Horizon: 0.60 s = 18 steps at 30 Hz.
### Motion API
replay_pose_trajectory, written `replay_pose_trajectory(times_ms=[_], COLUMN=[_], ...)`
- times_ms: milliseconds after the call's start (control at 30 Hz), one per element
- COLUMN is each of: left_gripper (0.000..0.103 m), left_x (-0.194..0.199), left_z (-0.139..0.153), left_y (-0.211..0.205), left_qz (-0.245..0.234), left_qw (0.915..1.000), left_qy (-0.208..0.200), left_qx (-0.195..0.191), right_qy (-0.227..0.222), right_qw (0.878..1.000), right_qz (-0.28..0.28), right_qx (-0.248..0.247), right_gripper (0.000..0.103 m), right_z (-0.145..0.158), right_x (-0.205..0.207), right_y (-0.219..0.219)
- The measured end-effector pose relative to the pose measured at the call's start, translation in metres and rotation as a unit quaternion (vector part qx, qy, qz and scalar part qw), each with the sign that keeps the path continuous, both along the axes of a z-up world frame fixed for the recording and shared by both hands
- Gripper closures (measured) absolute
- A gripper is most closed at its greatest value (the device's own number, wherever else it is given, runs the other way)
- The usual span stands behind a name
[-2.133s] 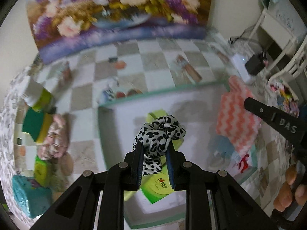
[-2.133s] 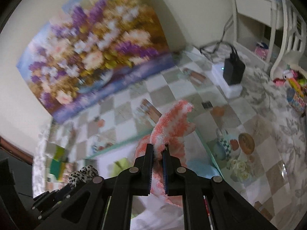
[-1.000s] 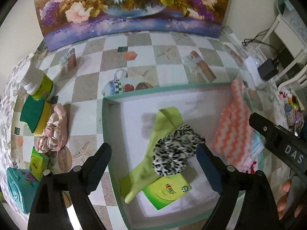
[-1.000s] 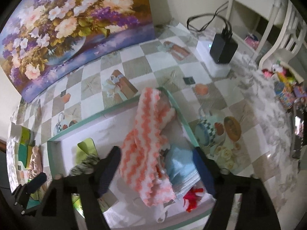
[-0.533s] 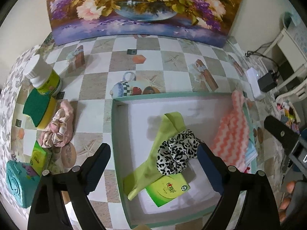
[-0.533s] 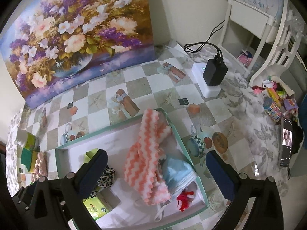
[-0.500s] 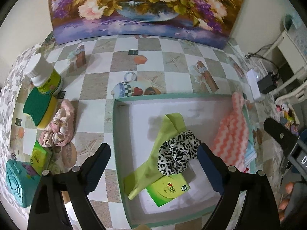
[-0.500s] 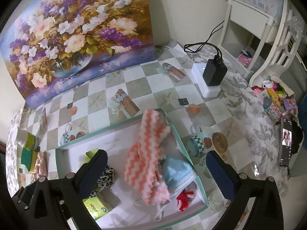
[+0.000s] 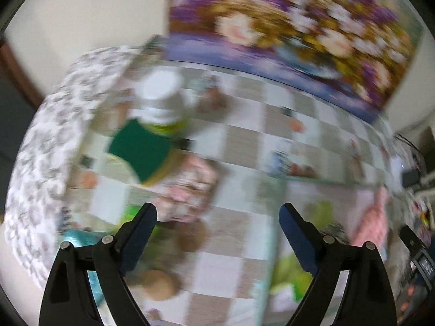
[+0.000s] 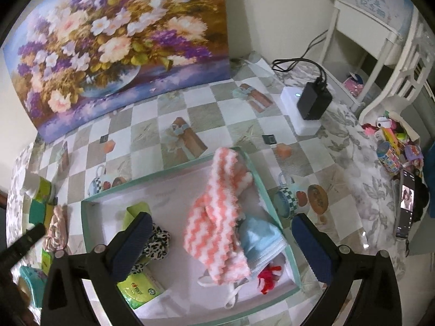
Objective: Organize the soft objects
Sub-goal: 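Withdraw both open tools from the tray toward the pile, then grasp the green sponge with the left tool while the right tool grasps the pink floral scrunchie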
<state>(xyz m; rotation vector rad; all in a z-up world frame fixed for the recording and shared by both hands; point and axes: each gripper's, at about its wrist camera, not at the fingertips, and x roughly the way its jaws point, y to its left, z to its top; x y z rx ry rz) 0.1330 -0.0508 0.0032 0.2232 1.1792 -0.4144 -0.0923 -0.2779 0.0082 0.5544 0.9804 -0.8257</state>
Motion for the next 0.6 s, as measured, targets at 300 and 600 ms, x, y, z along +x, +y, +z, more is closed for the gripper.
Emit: replay_pose_trajectory(times_ms=[300, 600], left_gripper=[0.011, 0.011], left_x=[0.034, 0.049], left_z=[-0.01, -0.004], left_y=[0.057, 0.099], left_qz=[0.073, 0.118], left_qw=[0.9972, 0.9929], left_qy=[0.005, -0.002], left_qx=[0.018, 0.013], right_qy=[0.005, 0.003], right_qw=[0.999, 0.996], right_qz=[0.037, 0.084], right_qx=[-0.01, -0.017], right_gripper=[0.0, 0.0], right_z=[0.004, 0.003], right_x=[0.026, 0.064], right_y=[0.026, 0.067])
